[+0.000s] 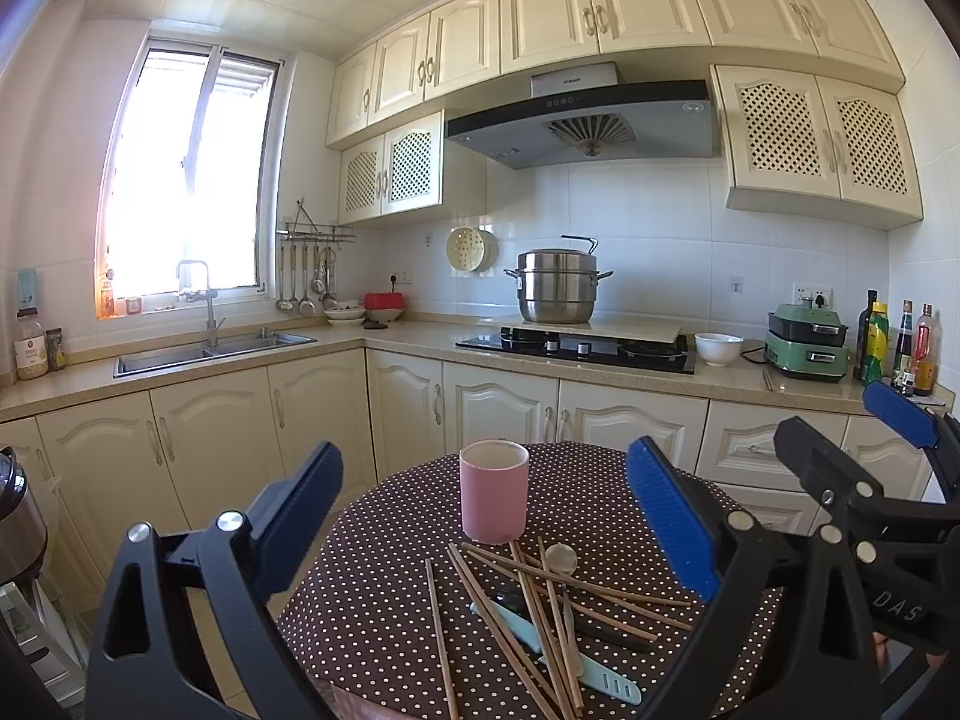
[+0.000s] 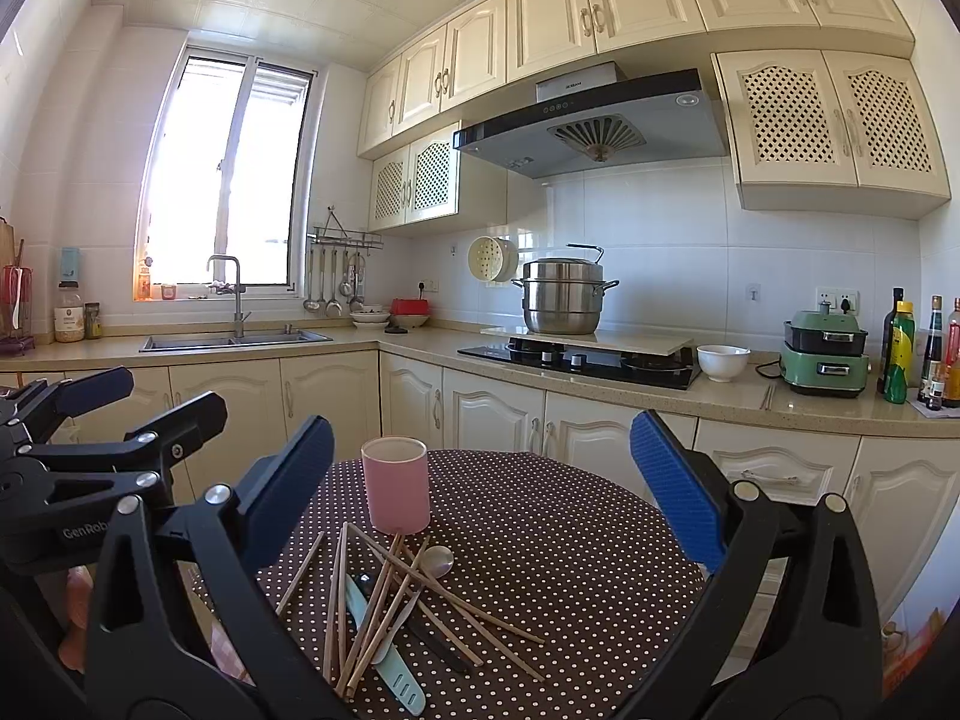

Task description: Organize utensils

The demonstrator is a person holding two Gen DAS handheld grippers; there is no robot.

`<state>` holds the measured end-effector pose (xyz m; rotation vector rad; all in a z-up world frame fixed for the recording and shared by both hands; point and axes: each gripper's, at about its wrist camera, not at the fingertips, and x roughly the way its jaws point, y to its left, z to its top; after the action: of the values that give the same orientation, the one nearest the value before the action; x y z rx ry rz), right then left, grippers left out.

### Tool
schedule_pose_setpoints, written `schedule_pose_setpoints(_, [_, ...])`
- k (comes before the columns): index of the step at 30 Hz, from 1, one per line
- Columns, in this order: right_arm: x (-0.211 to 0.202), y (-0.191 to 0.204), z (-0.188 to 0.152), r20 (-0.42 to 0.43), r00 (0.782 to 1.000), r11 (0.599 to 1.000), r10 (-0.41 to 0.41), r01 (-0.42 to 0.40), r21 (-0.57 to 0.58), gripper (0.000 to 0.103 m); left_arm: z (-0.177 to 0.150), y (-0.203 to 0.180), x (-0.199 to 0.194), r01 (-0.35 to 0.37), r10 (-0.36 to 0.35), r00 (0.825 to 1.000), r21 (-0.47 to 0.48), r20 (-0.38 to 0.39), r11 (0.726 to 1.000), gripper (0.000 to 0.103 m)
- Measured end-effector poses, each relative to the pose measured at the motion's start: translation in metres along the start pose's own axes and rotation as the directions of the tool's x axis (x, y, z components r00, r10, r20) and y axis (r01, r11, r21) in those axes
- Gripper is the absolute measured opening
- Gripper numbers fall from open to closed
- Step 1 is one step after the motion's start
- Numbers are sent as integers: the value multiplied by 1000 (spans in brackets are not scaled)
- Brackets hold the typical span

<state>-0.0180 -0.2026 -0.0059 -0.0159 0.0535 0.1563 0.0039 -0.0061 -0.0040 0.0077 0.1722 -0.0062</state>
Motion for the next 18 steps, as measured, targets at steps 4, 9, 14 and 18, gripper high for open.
schedule_pose_setpoints(4, [1,1,-1,-1,1000,1000,0,0,0,97,-1,-1,1,0,0,1000,0,1,1000,94])
schedule_pose_setpoints(9, [2,1,1,-2,1000,1000,-1,1,0,97,1,-2,1,0,0,1000,1,1,1000,94])
schedule_pose_setpoints(14, [3,0,2,-6,1000,1000,3,-3,6,97,3,-2,0,2,-2,1000,1,1,1000,94])
schedule_pose_setpoints(18, [3,0,2,-6,1000,1000,2,-2,5,97,2,-2,0,2,-2,1000,2,0,1000,94])
